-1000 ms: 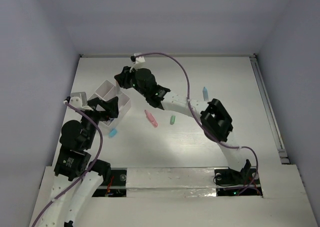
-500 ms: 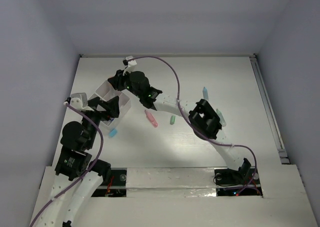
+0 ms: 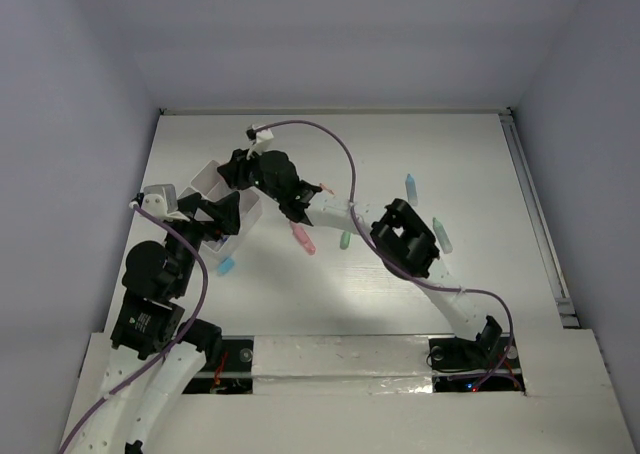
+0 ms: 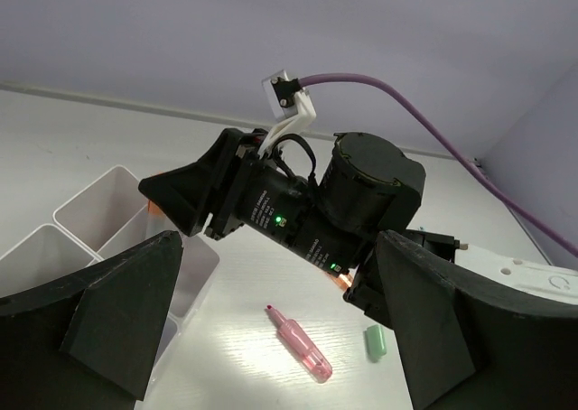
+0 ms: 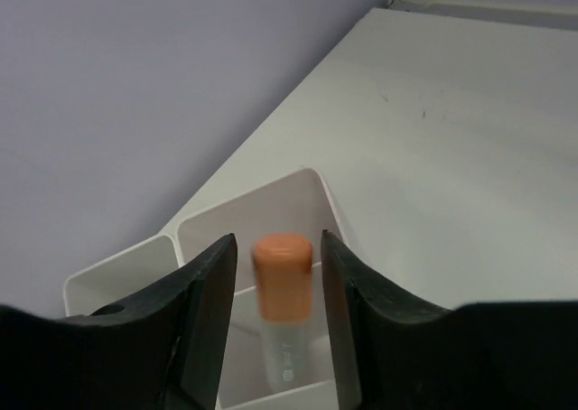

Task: Sort the stationery into containers
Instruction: Place the pen in the storage box.

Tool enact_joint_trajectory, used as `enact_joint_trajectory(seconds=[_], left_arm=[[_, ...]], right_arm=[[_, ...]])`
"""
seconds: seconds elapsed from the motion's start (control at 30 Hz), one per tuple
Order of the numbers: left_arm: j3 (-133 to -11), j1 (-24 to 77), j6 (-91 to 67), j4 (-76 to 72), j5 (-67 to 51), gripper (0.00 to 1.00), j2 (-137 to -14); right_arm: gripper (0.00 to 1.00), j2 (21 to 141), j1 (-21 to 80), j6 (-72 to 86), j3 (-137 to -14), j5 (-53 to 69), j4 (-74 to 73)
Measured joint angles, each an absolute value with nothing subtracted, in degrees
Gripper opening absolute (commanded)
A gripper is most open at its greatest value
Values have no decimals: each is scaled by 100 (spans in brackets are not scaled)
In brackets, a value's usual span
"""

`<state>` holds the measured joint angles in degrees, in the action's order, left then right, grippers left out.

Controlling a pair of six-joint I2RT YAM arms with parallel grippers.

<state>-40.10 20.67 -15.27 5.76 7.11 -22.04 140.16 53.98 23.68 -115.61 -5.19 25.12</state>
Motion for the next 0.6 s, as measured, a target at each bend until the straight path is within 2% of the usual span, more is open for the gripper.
enact_joint_trajectory(seconds=[0.13, 0.23, 0.3, 0.4, 0.5, 0.6], left_arm=[[-4010, 2067, -1527, 576, 707, 87, -2204], [-4010, 2067, -1529, 576, 690, 87, -2204], [-4010, 2067, -1529, 576, 663, 87, -2202], [-4010, 2067, -1529, 576, 604, 87, -2185], [-4010, 2086, -1527, 578, 556, 88, -2134], [-4010, 2180, -1525, 580, 491, 89, -2053]], right_arm=[[68, 13992, 5398, 2373, -11498, -421, 2504], [72, 13826, 5398, 2366, -11323, -384, 2484], [72, 13616, 5389, 2364, -11111, -386, 2473], [66, 12999, 5328, 2373, -10462, -412, 2401], [56, 11966, 5199, 2338, -9332, -537, 2202], [54, 10768, 4856, 2309, -8182, -738, 1778]])
